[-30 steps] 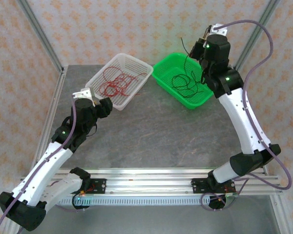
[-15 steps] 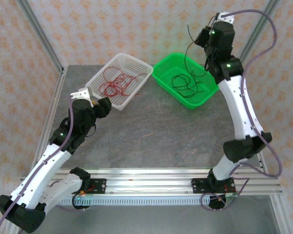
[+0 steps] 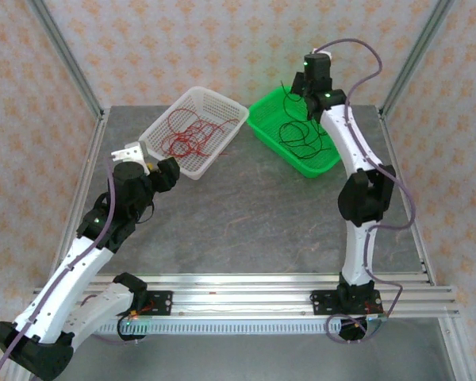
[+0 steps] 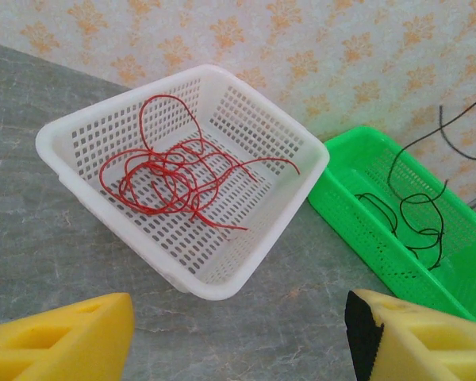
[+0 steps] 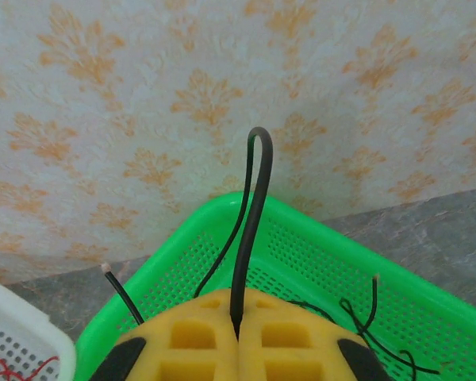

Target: Untangle the cables

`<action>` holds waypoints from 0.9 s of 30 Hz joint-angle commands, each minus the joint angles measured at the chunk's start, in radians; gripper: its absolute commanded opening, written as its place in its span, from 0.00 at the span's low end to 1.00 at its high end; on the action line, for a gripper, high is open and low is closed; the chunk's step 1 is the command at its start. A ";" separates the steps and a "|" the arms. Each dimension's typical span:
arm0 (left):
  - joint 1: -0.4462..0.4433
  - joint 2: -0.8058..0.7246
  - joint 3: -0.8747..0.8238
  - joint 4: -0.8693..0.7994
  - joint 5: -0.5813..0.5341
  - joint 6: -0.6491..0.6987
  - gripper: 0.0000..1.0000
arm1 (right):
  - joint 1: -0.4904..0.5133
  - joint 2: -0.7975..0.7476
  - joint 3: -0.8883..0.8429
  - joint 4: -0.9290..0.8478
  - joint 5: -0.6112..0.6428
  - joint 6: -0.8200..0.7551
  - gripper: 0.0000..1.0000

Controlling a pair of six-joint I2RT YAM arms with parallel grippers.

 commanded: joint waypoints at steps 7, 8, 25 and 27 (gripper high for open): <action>-0.007 -0.021 0.041 -0.037 -0.026 -0.007 0.72 | -0.007 0.106 -0.018 0.008 0.008 0.007 0.00; -0.007 -0.022 0.040 -0.038 -0.027 -0.007 0.72 | -0.006 0.104 -0.042 0.015 0.013 0.006 0.00; -0.007 -0.025 0.023 -0.024 -0.001 -0.023 0.72 | -0.047 0.007 -0.457 0.128 0.037 0.044 0.00; -0.007 -0.026 0.023 -0.026 -0.001 -0.023 0.72 | -0.048 0.007 -0.456 0.122 0.042 0.046 0.00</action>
